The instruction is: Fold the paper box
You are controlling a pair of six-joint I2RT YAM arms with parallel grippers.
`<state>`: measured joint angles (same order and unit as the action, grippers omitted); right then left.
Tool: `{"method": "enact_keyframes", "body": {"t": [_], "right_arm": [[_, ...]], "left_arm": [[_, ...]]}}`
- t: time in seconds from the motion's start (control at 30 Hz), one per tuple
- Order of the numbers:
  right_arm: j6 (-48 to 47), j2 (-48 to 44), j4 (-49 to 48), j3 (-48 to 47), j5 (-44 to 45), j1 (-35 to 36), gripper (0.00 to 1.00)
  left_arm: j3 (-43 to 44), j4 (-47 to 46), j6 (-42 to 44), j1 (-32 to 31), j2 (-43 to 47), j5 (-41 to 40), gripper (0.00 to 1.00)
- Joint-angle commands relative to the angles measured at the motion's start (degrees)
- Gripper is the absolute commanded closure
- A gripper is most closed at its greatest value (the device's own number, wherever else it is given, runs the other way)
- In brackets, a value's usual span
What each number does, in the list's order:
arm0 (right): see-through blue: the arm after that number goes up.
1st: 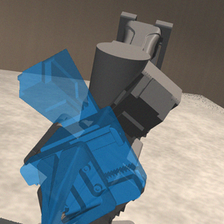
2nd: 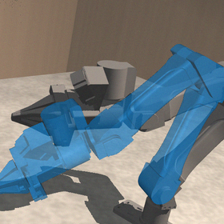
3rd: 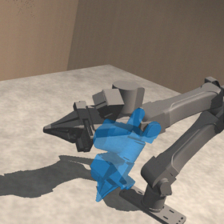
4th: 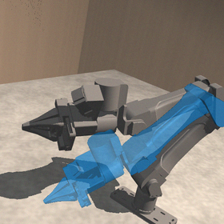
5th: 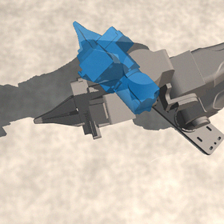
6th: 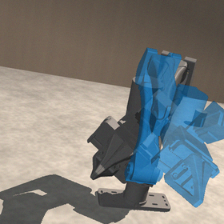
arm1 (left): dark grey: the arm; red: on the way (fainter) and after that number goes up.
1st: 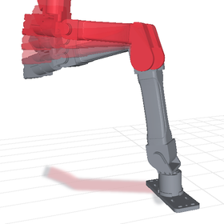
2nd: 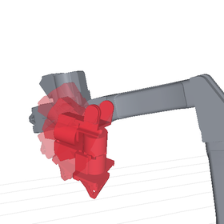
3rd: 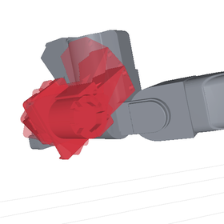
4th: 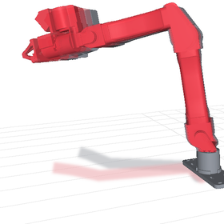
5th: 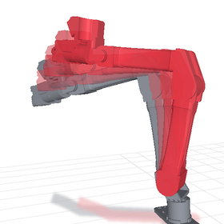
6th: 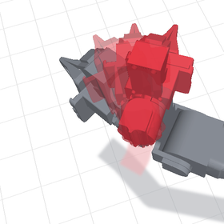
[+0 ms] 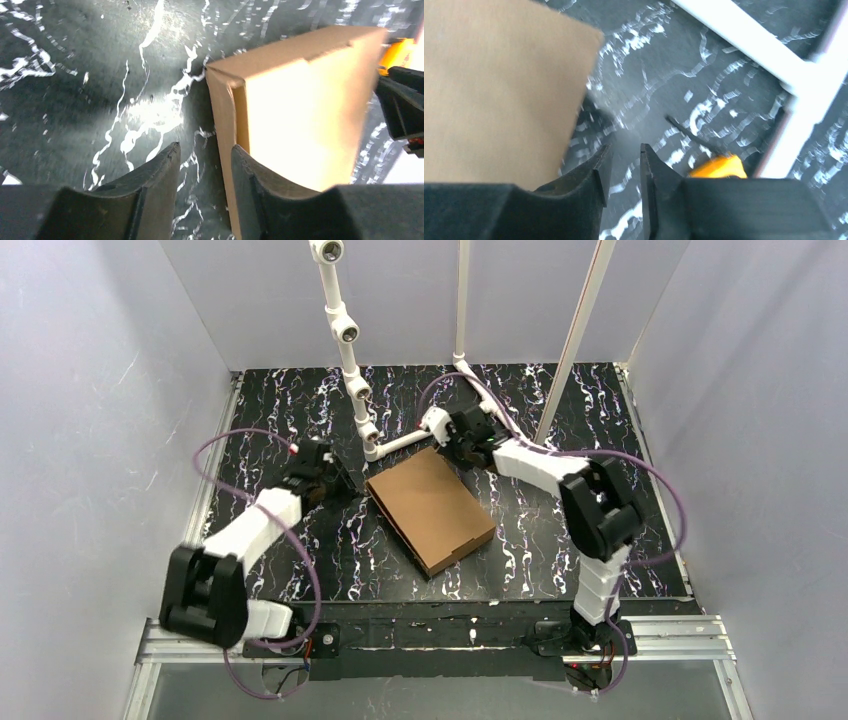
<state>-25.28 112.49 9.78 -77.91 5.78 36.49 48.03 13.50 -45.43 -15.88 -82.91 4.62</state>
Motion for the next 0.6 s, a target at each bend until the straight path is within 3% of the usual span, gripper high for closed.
{"method": "enact_keyframes", "body": {"t": [0.0, 0.1, 0.17, 0.23, 0.3, 0.4, 0.57], "right_arm": [[-1.9, -14.5, 1.5, 5.1, -2.0, -3.0, 0.59], [-2.3, -22.4, 3.4, 10.6, -5.2, -3.9, 0.47], [-0.7, -28.6, 4.8, 13.6, -11.9, -5.6, 0.35], [5.0, -33.1, 4.5, 16.6, -23.7, -10.1, 0.18], [12.9, -36.3, 0.3, 21.5, -40.2, -16.3, 0.03], [21.6, -38.6, -6.7, 29.3, -50.5, -19.5, 0.02], [26.5, -36.1, -12.3, 35.0, -49.5, -20.2, 0.02]], "left_arm": [[-7.7, 2.8, 0.4, 1.7, 16.9, 1.3, 0.55], [-15.1, -1.1, -1.7, 1.7, 26.9, 9.4, 0.49], [-21.0, -7.5, -4.2, 1.5, 32.7, 18.4, 0.45], [-26.9, -15.5, -8.8, 1.0, 36.8, 24.4, 0.40], [-30.1, -17.7, -11.1, 0.0, 39.1, 26.0, 0.32], [-31.5, -18.0, -11.5, -2.9, 40.9, 24.2, 0.22], [-30.7, -21.7, -13.6, -7.9, 36.2, 19.8, 0.21]]}}
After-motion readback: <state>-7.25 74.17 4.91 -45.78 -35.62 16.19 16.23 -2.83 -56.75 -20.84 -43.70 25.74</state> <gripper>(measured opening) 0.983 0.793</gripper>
